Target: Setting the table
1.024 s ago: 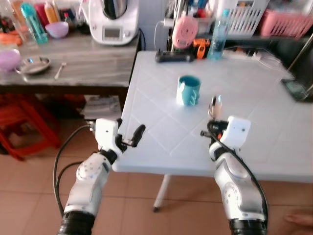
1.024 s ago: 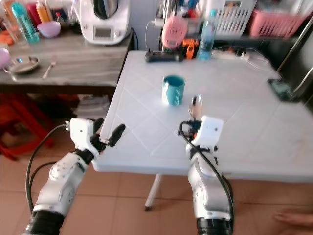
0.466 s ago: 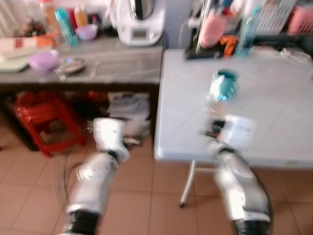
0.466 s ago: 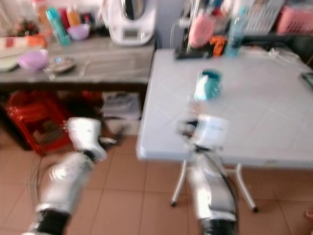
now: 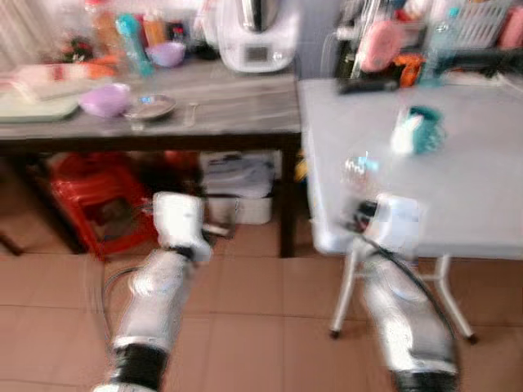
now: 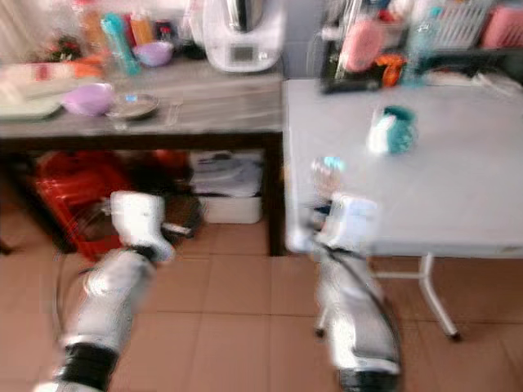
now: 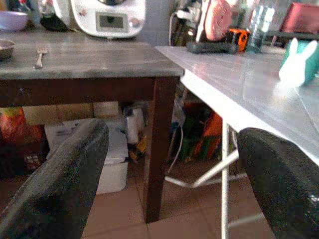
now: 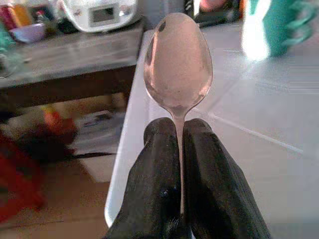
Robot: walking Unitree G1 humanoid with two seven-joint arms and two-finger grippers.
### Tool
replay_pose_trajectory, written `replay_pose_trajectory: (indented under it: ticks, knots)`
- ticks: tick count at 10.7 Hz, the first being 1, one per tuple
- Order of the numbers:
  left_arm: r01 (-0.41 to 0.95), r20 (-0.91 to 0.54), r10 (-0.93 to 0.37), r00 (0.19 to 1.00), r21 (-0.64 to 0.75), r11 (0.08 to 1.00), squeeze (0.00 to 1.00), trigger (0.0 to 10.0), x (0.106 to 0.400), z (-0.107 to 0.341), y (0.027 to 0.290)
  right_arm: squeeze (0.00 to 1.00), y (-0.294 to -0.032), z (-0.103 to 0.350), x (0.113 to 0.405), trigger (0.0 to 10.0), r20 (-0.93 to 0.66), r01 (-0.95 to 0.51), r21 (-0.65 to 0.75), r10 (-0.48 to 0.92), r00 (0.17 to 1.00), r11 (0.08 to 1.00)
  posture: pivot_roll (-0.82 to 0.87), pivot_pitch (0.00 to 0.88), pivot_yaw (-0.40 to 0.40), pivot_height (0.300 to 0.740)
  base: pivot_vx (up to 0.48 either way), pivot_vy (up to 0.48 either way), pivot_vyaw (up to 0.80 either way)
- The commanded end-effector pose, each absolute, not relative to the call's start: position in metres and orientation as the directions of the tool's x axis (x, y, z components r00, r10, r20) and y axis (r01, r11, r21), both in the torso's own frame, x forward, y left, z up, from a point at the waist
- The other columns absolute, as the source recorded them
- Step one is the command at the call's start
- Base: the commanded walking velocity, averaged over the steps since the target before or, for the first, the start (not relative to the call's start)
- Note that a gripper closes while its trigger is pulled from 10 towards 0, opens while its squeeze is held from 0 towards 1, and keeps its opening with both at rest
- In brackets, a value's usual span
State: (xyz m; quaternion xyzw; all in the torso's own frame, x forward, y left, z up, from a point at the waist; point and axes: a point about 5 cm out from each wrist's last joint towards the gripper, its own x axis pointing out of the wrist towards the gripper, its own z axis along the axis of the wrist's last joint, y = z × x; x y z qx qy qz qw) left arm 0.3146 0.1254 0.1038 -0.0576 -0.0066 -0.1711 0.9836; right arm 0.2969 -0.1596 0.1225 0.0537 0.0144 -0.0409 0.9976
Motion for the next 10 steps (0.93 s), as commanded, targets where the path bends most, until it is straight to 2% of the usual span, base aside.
replay_pose_trajectory:
  ticks: [1,2,3,4,7,8,10]
  knots:
    - [0.278,0.042,-0.276,0.960,-0.070,0.958,0.00,10.0,0.318,0.108,0.141,0.00,-0.149,0.135,0.298,10.0,0.037,0.046,0.084,-0.049,0.998,0.995,0.00,0.000,0.030,0.740,0.000,0.480,0.00]
    - [0.235,0.039,-0.233,0.972,-0.035,0.971,0.00,10.0,0.317,0.106,0.151,0.00,-0.149,0.138,0.293,10.0,0.070,0.030,0.038,-0.033,0.997,0.999,0.00,0.000,0.030,0.740,0.000,0.480,0.00]
    - [0.189,0.034,-0.188,0.982,-0.010,0.982,0.00,10.0,0.316,0.104,0.163,0.00,-0.148,0.137,0.286,10.0,0.095,-0.007,-0.069,0.014,0.995,0.998,0.00,0.000,0.027,0.740,0.000,0.480,0.00]
    - [0.149,0.024,-0.149,0.989,0.012,0.989,0.00,10.0,0.314,0.102,0.171,0.00,-0.148,0.131,0.280,10.0,0.076,-0.012,-0.075,0.018,0.997,0.997,0.01,0.000,0.026,0.740,0.000,0.480,0.00]
    - [0.146,0.013,-0.147,0.989,0.029,0.989,0.00,10.0,0.311,0.097,0.172,0.00,-0.147,0.130,0.277,10.0,0.085,-0.015,-0.091,0.022,0.996,0.996,0.00,0.005,0.028,0.740,0.000,0.480,0.00]
    - [0.132,0.000,-0.132,0.991,0.042,0.990,0.00,10.0,0.311,0.095,0.173,0.00,-0.143,0.133,0.277,10.0,0.104,-0.039,-0.131,0.053,0.993,0.991,0.00,0.006,0.031,0.740,0.000,0.000,0.00]
    - [0.100,0.040,-0.104,0.994,0.080,0.992,0.00,10.0,0.314,0.102,0.177,0.00,-0.144,0.132,0.276,10.0,0.102,-0.030,-0.116,0.042,0.994,0.993,0.00,0.006,0.031,0.740,0.000,0.000,0.00]
